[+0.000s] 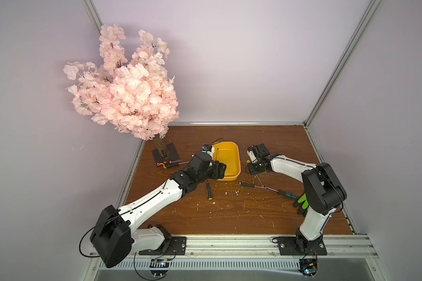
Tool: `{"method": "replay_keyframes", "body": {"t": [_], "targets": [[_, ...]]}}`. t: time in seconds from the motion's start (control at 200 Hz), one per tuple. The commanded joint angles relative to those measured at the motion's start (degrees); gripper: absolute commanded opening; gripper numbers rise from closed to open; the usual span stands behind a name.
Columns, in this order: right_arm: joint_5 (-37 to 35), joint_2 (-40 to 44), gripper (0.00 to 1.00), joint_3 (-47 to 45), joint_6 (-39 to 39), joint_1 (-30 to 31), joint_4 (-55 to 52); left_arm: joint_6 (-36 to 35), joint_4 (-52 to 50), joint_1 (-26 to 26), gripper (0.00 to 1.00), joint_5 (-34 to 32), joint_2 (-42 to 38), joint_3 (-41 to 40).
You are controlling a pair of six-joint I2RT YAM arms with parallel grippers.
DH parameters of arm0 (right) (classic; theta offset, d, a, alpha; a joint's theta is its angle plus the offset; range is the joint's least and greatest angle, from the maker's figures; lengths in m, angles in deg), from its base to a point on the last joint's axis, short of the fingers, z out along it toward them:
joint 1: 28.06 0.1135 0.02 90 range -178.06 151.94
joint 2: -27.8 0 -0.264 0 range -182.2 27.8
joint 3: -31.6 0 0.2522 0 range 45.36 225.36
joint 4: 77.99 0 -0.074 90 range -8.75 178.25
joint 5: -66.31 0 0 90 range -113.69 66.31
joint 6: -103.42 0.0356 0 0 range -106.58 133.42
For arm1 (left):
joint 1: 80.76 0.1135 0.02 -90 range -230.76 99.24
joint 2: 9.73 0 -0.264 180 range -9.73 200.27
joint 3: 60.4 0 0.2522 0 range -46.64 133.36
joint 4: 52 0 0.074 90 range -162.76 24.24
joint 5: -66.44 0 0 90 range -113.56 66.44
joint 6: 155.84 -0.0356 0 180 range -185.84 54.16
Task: Put the screwdriver on the desktop into the storage box
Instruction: Pick up the screwdriver from the center of the board.
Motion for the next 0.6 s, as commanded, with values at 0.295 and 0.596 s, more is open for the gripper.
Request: {"method": "replay_keyframes", "body": {"t": [0.295,0.596], "targets": [[-4.39,9.44,0.16,9.23,-17.4,9.34,-1.73,-22.1,-14.35,3.59,0.77,7.13,-0.76,10.02],[-5.42,13.64,0.14,10.99,-31.89,14.44,-1.39,-35.62,-13.91,3.51,0.77,4.02,-6.9,5.66]]}}
